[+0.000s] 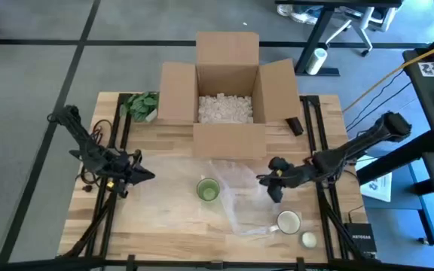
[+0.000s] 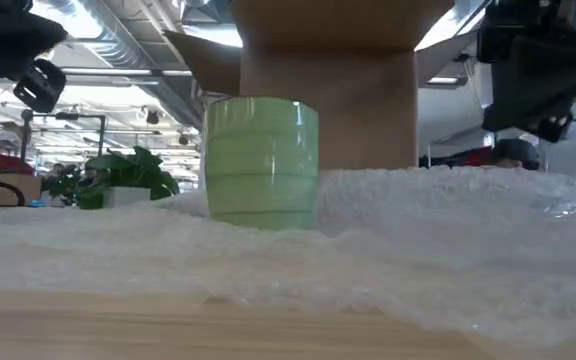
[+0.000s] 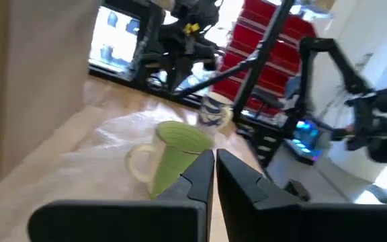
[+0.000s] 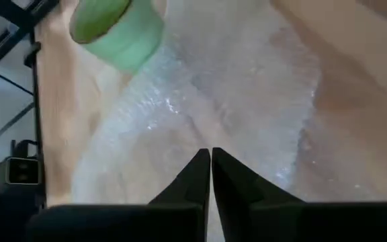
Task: Wrap mug
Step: Wrap the green mug with the bubble wrap
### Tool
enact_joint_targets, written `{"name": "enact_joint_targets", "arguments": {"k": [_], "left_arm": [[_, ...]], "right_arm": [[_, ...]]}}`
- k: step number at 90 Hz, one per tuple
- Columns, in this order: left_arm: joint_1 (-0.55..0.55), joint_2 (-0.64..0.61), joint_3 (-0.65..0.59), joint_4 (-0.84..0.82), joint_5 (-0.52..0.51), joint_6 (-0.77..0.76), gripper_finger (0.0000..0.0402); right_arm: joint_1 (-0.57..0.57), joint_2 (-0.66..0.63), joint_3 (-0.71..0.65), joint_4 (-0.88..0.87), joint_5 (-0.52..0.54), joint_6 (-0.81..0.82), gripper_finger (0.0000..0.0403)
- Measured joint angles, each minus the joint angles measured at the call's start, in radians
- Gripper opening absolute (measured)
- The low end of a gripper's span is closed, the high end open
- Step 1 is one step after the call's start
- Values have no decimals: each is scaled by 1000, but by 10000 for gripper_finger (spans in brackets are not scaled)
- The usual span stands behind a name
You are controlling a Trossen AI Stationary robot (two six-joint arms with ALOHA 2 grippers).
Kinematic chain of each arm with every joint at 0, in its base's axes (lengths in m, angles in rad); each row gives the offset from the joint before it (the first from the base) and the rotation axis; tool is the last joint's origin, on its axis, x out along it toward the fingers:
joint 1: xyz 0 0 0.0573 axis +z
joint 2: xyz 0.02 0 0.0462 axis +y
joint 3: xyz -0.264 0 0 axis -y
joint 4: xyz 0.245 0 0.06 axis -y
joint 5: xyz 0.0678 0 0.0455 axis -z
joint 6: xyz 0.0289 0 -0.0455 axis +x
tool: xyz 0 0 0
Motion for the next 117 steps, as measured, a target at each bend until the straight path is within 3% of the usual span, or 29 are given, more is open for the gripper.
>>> {"name": "enact_joint_targets", "arguments": {"k": [21, 38, 51, 106, 117], "left_arm": [[23, 3, 1, -150, -50, -149, 0], [53, 5, 1, -150, -49, -130, 0], [75, 5, 1, -150, -49, -128, 0], [107, 5, 1, -153, -48, -120, 0], [107, 5, 1, -154, -49, -120, 0]], "right_arm": [[0, -7, 0, -100, -24, 41, 37], [0, 27, 0, -103, -36, 55, 108], [0, 78, 0, -81, -57, 56, 139], [-1, 293, 0, -21, -77, 59, 142], [-9, 308, 0, -7, -101, 57, 121]]}}
